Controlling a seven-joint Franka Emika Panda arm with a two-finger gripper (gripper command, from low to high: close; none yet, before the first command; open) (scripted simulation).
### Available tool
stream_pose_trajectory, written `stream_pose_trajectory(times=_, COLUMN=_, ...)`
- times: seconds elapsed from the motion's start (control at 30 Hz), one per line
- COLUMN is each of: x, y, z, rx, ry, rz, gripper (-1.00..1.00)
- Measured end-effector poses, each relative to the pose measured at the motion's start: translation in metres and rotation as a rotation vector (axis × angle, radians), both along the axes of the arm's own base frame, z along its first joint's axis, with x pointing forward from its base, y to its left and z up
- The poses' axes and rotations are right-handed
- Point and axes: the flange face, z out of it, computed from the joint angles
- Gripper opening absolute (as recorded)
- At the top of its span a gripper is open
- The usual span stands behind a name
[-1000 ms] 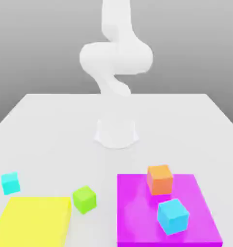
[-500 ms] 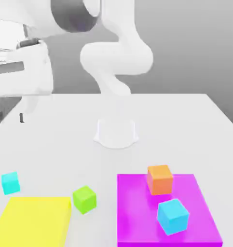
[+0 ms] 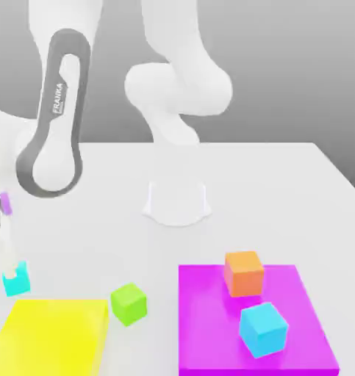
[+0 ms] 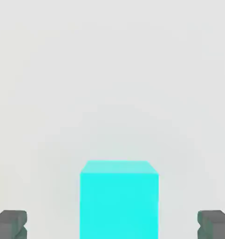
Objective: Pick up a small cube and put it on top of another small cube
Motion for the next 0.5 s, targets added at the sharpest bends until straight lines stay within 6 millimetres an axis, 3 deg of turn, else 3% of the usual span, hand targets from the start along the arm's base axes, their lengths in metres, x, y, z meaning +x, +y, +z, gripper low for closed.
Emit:
stream_pose_trajectory(times=0.03, x=-0.001, y=0.000, z=-0.010, rx=0.001, ry=0.001, rz=-0.001, gripper=0.00)
stream_pose_trajectory(times=0.07, x=-0.001, y=0.001, z=-0.019, rx=0.003, ry=0.001, rz=-0.002, gripper=-1.00)
stream_pose_trajectory(times=0.3, x=-0.001, y=0.001, z=-0.020, rx=0.004, ry=0.001, rz=-0.003, gripper=-1.00)
stream_pose_trajectory(times=0.5, x=-0.001, y=0.001, z=0.031, rx=0.002, ry=0.000, rz=-0.002, gripper=-1.00)
